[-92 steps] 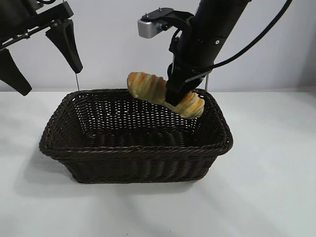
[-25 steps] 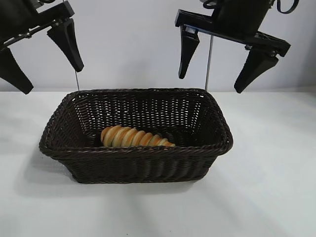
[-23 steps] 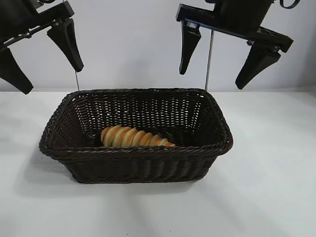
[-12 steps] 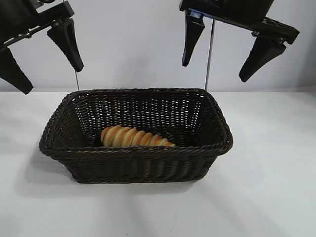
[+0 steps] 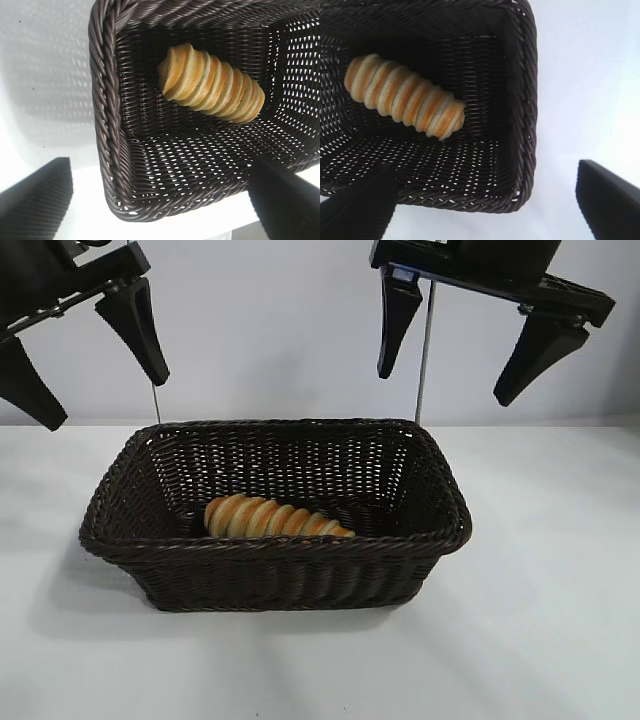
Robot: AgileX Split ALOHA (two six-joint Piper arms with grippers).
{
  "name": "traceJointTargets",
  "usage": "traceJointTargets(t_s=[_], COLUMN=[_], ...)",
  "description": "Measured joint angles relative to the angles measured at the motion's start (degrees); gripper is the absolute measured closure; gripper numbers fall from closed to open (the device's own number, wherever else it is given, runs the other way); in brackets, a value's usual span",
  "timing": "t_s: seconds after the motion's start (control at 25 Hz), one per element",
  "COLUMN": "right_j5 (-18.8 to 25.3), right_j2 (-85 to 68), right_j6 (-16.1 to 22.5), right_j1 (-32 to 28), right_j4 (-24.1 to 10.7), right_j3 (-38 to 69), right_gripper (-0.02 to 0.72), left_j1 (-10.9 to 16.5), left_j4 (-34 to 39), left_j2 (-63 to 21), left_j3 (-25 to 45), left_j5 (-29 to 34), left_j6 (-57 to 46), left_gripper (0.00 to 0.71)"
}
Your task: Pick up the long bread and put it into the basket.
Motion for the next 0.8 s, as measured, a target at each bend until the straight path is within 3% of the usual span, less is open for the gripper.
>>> traceJointTargets(t_s=[0.8], right_j5=[-0.2], right_j2=[0.0], right_j6=[0.1], right_j1=[0.0], right_j4=[-1.0], right_j3=[0.0], right_gripper=[0.008], left_j1=[0.0], left_j4=[0.0], left_j2=[0.0], left_j3=[0.0], left_j5=[0.0], left_j6=[0.0], left_gripper=[0.024])
